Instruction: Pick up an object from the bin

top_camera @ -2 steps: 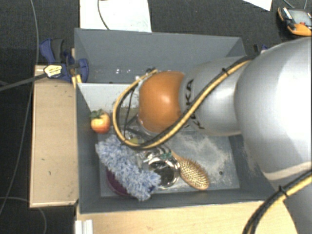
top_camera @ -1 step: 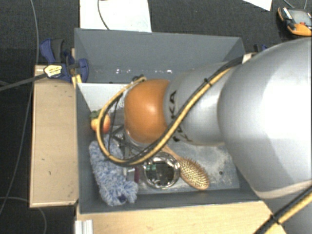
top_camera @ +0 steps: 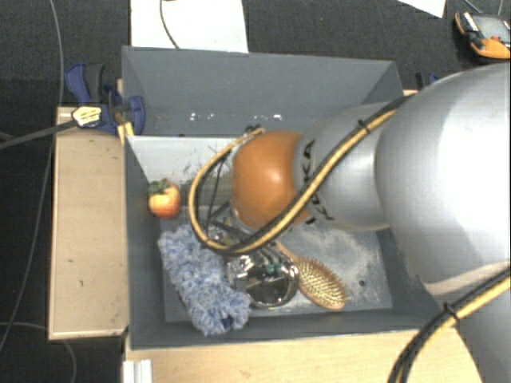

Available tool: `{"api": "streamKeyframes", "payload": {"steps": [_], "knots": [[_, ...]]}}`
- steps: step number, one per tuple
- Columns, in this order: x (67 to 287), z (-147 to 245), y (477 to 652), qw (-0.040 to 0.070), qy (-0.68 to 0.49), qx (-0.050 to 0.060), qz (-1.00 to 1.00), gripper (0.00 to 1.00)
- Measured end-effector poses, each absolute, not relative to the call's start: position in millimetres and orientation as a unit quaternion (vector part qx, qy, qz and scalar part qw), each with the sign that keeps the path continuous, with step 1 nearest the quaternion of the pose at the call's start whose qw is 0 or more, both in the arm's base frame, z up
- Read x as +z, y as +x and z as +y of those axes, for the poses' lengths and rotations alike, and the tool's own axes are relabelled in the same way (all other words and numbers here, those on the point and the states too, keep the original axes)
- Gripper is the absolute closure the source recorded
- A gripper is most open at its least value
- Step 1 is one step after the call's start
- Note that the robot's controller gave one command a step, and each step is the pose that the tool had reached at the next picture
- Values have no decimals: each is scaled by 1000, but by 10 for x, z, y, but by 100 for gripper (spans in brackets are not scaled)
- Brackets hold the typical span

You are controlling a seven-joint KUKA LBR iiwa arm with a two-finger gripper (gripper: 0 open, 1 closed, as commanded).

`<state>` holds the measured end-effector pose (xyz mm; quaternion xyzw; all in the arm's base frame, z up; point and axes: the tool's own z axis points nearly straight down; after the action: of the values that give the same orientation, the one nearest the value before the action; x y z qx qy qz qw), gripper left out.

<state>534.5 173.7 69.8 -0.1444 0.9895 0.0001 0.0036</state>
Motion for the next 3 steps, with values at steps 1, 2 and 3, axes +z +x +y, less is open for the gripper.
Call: {"api": "streamKeyframes", "payload": {"steps": [1, 2, 3], "knots": [[849, 1635, 5150, 14, -91, 5, 996, 100], [849, 1635, 5150, 14, -91, 5, 996, 100], [712, 1804, 5332, 17, -148, 6, 989, 100]]}}
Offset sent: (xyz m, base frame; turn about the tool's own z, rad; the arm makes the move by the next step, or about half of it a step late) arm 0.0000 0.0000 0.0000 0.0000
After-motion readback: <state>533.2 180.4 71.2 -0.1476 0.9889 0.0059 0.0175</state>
